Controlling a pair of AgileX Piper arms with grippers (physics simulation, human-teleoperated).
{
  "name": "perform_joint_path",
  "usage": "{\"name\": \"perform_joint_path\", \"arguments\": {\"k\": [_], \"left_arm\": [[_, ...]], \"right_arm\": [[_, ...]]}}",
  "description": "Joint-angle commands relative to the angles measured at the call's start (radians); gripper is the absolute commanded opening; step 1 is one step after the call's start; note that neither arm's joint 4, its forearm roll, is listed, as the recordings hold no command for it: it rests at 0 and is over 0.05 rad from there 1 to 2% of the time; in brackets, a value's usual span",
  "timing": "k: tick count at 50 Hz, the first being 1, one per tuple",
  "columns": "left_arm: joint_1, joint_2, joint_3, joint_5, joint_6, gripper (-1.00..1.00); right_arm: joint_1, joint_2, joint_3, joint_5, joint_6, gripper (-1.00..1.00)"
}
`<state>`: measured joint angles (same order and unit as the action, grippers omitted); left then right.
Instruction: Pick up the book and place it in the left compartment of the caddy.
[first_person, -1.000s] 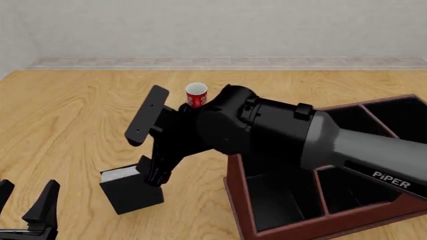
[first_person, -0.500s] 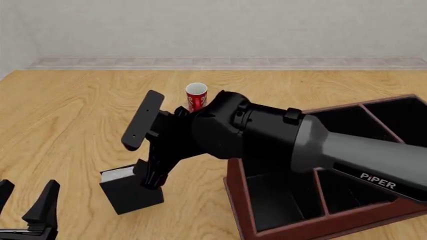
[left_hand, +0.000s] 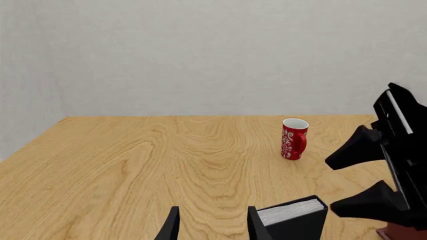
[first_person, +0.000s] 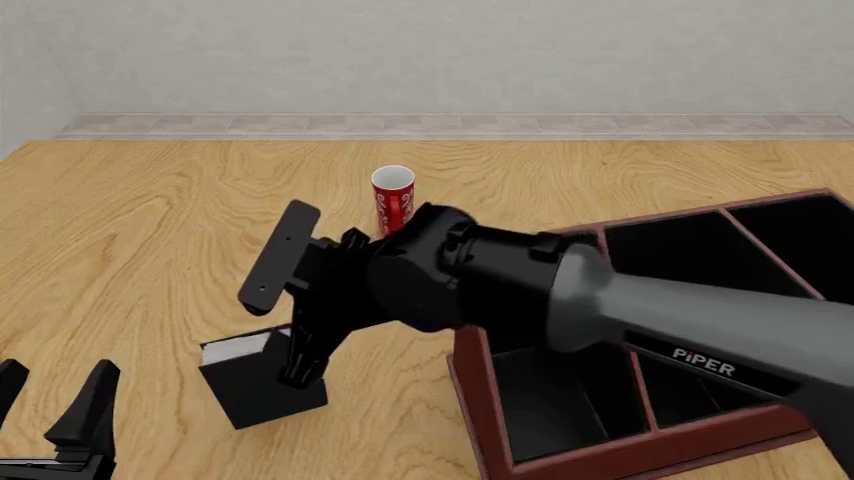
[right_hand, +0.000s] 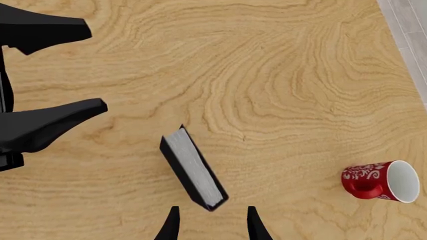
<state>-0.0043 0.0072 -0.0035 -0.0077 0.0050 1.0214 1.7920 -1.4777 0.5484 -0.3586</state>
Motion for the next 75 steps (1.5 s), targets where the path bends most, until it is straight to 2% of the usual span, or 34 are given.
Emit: {"name": "perform_joint_path", "arguments": {"k": [1,18,52,75], "left_arm": [[0.004,-0.003,0.001,0.002,0.0,1.0],[0.004,-0.003,0.001,0.002,0.0,1.0],[0.004,-0.003,0.001,0.002,0.0,1.0],[0.004,-0.003,0.001,0.002,0.0,1.0]], "right_arm": [[0.003,0.022,-0.01,-0.007,-0.002,1.0],[-0.008,0.079,-0.033,-0.015,-0.005,1.0],[0.014,0.126,-0.021,-0.058,0.029,1.0],[0.004,0.165,-0.032,-0.067,0.021,1.0]]}}
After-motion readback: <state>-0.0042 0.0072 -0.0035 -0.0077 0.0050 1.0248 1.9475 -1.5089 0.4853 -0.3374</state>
